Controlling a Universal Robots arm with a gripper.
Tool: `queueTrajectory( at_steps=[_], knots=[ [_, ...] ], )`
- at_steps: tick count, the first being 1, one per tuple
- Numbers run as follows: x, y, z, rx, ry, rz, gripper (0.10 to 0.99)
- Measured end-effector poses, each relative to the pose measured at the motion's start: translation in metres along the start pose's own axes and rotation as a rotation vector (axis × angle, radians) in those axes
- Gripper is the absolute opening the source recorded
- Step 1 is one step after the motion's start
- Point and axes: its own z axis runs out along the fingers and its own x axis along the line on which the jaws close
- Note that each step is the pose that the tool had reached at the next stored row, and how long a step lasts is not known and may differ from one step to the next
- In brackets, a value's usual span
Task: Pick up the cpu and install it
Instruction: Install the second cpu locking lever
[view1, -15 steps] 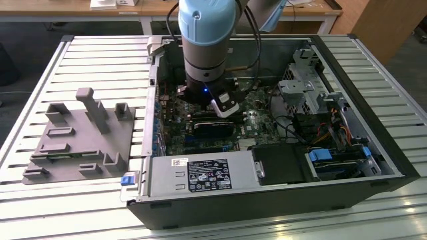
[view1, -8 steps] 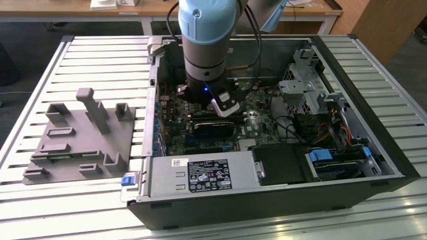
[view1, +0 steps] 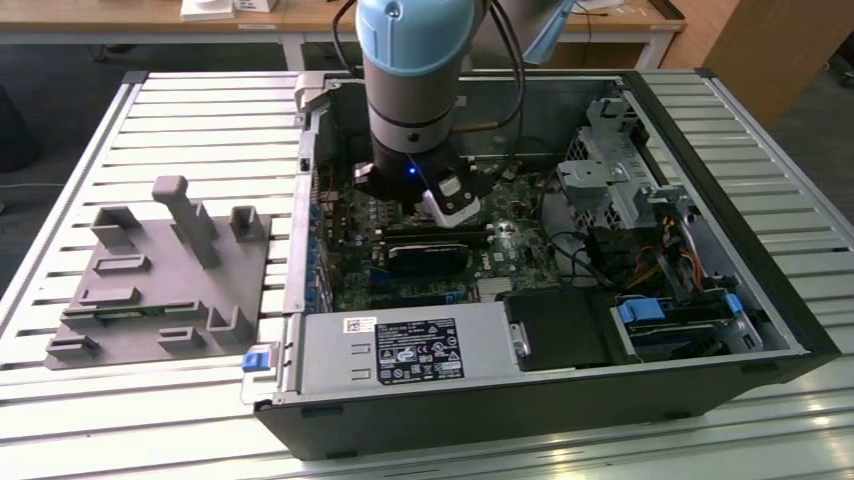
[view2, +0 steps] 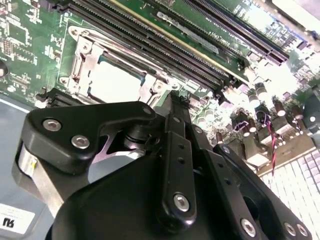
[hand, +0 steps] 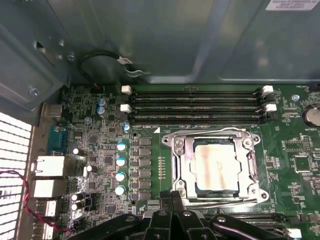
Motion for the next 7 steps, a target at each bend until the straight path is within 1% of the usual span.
queueTrajectory(
  at_steps=[7],
  knots=[
    [-0.0002, 0.0031, -0.0104, 0.0, 0.0001, 0.0, 0.106]
  ],
)
